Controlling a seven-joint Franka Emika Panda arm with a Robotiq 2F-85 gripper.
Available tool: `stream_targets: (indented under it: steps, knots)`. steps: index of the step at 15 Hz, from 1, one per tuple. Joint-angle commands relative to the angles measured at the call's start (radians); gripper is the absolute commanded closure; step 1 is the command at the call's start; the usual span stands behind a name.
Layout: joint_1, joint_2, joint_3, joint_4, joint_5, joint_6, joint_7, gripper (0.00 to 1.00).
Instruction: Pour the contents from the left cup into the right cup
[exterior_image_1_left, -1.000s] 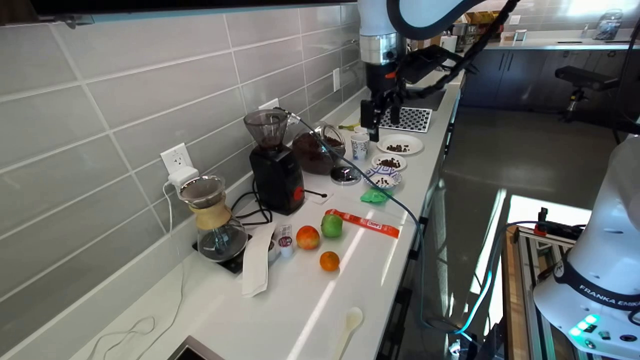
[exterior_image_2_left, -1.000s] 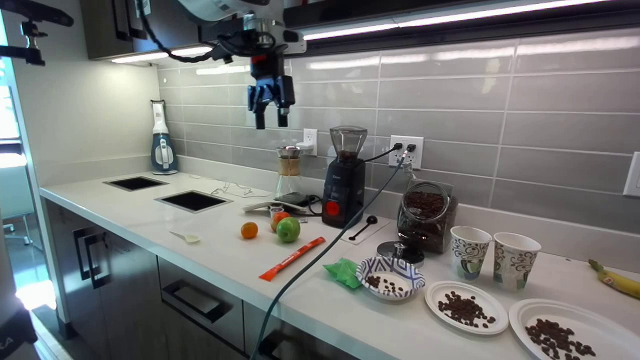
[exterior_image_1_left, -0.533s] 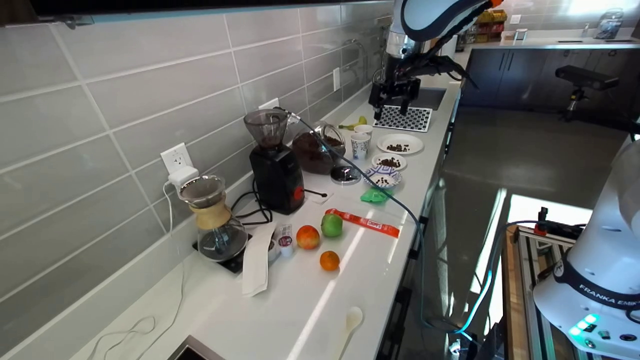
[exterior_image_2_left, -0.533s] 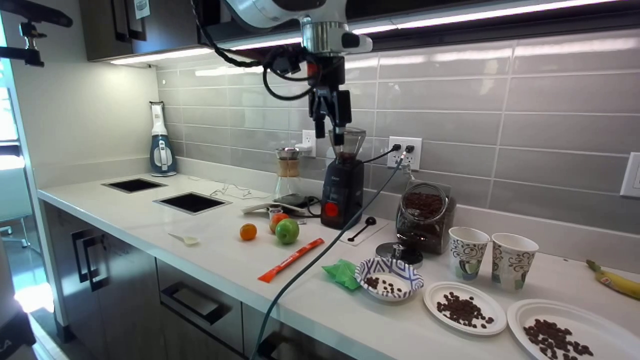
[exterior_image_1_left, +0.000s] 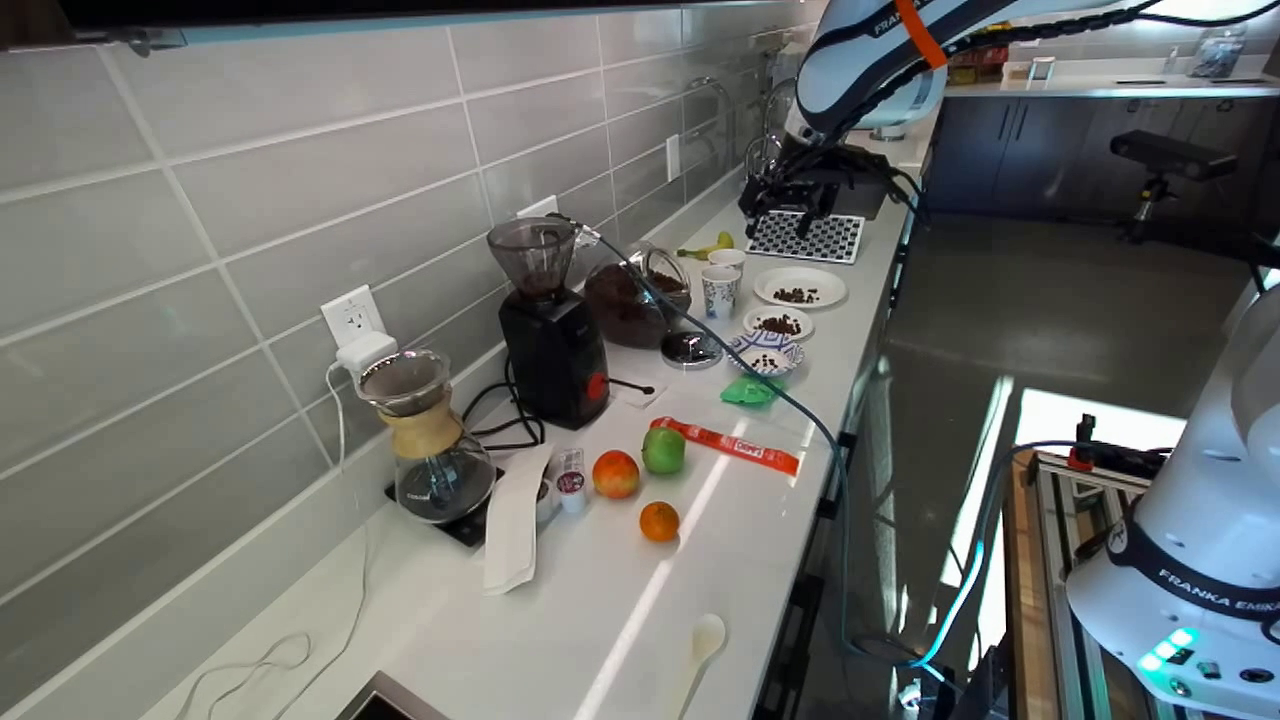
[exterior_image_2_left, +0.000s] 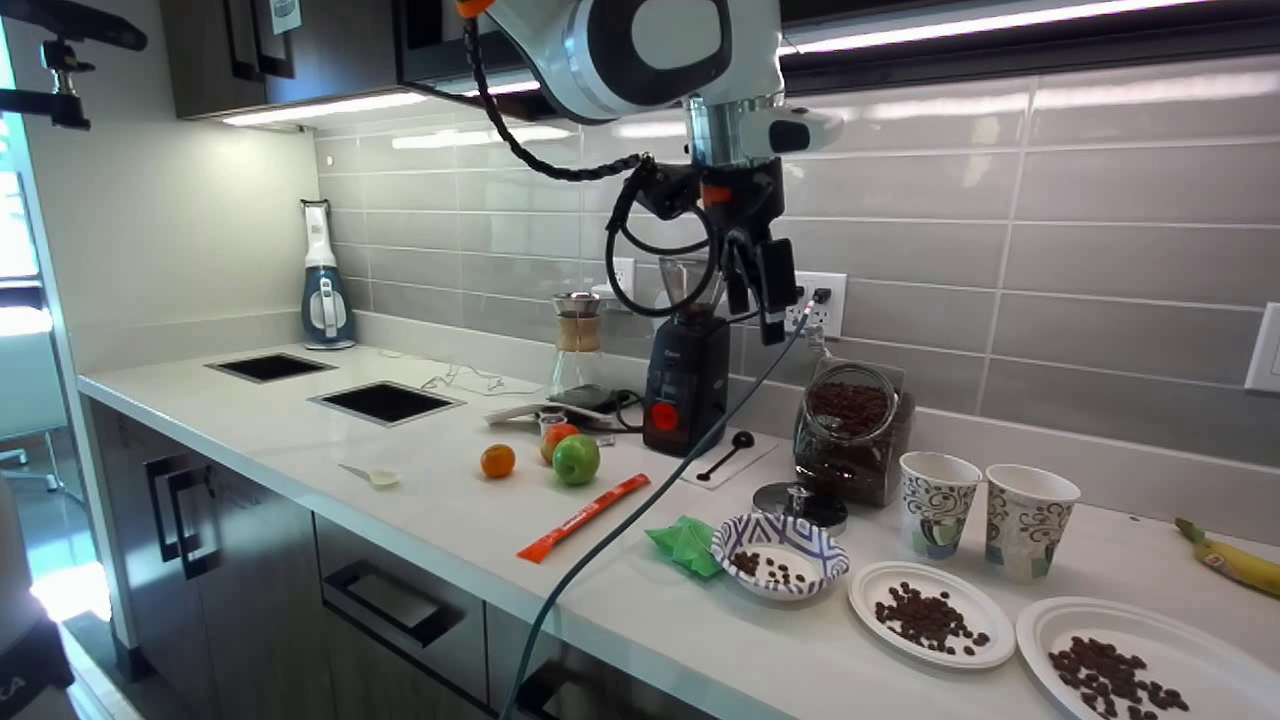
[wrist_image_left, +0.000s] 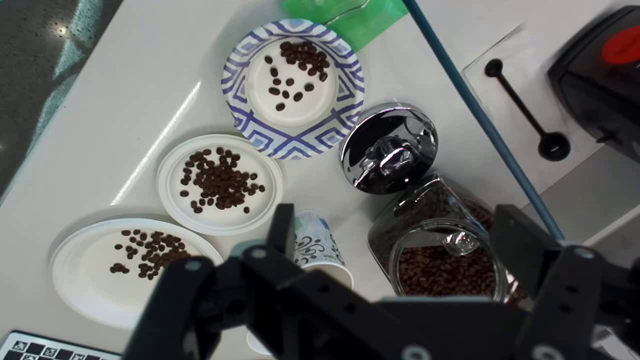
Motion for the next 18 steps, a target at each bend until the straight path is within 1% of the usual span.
stream_targets:
  steps: [1, 14, 15, 17, 18]
  knots:
    - [-0.005, 0.009, 0.002, 0.007, 0.005, -0.003, 0.002, 0.00]
    - [-0.005, 0.014, 0.002, 0.017, 0.009, -0.003, 0.010, 0.00]
    - [-0.007, 0.028, -0.002, 0.032, 0.020, -0.005, -0.007, 0.00]
    - [-0.021, 0.087, -0.021, 0.083, 0.016, 0.046, -0.082, 0.00]
    - [-0.033, 0.133, -0.037, 0.119, 0.011, 0.080, -0.153, 0.00]
